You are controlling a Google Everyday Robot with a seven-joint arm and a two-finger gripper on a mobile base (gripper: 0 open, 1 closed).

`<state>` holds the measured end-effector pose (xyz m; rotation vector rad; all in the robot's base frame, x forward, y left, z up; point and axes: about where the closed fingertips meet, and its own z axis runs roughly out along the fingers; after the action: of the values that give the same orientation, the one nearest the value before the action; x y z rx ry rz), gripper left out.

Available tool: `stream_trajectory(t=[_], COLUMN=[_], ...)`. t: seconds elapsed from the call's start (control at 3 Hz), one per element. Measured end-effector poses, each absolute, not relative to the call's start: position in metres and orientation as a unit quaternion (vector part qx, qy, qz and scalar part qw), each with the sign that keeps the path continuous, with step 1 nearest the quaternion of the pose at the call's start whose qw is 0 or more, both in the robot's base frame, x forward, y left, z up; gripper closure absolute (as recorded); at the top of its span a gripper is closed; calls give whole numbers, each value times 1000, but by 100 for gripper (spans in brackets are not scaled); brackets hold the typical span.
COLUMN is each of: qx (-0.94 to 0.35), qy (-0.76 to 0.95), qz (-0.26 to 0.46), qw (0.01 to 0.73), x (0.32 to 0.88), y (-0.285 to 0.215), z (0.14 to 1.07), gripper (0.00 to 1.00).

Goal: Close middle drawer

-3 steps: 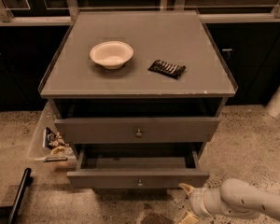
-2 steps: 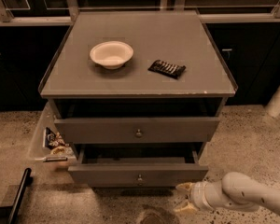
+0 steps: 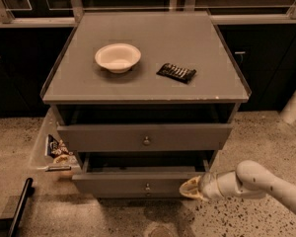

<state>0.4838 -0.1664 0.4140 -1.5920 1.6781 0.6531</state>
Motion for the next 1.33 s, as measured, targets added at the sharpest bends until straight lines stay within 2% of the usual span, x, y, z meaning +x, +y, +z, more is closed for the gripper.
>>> stream_trajectory(t=[0.33, 0.67, 1.0, 1.33], qx=[-646, -649, -648, -629], qy=[592, 584, 587, 609], qz=[267, 261, 263, 267], qw=[402, 412, 408, 403], x=[527, 542, 537, 513], y=[-163, -176, -172, -175], z=[456, 473, 468, 477], gripper=[100, 81, 58, 61])
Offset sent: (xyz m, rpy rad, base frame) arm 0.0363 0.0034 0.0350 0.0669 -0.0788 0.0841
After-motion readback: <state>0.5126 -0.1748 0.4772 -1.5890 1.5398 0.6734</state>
